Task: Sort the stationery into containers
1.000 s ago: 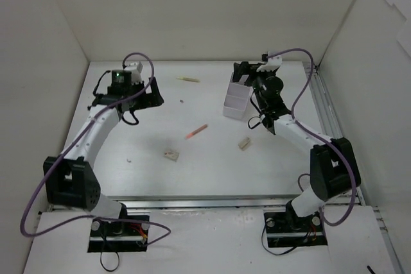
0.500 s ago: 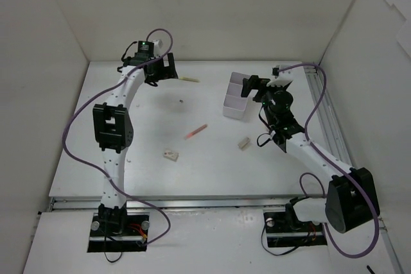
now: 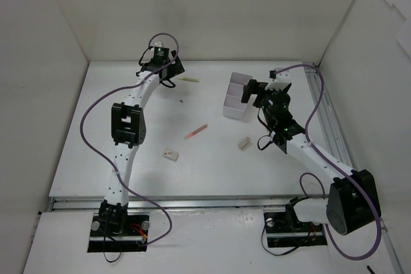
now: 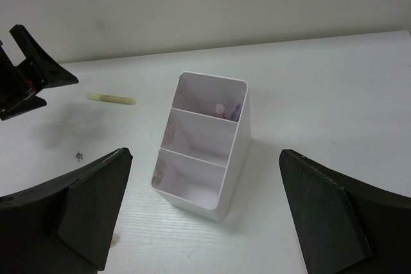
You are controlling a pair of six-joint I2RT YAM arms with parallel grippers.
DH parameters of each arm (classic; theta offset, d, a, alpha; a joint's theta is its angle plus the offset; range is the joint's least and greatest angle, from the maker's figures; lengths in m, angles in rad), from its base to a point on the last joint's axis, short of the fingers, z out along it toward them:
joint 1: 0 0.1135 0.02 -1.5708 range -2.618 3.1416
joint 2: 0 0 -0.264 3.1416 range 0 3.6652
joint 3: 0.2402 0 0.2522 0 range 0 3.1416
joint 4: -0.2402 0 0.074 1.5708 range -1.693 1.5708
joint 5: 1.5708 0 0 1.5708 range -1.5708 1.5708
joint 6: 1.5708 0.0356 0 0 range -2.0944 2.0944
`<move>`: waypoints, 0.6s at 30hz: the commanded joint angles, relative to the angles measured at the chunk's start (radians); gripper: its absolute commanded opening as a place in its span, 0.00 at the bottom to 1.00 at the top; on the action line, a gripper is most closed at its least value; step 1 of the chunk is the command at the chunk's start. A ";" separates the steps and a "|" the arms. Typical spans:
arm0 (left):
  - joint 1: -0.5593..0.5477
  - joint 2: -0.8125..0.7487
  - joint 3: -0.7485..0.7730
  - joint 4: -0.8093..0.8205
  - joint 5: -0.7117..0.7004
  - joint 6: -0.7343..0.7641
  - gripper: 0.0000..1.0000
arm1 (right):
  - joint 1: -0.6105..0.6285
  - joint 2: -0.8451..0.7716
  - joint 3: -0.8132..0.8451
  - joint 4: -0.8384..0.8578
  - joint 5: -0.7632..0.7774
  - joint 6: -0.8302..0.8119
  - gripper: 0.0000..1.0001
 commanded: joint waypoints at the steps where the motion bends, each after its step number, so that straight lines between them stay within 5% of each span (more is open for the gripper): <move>1: -0.025 -0.051 0.001 0.235 0.016 0.019 1.00 | 0.004 -0.036 0.023 0.024 0.009 0.002 0.98; 9: -0.025 0.006 0.029 0.552 0.190 0.037 1.00 | 0.005 -0.025 0.040 -0.038 -0.023 -0.001 0.98; 18: -0.025 0.168 0.121 0.780 0.270 -0.291 1.00 | 0.005 -0.066 0.000 -0.039 -0.003 0.026 0.98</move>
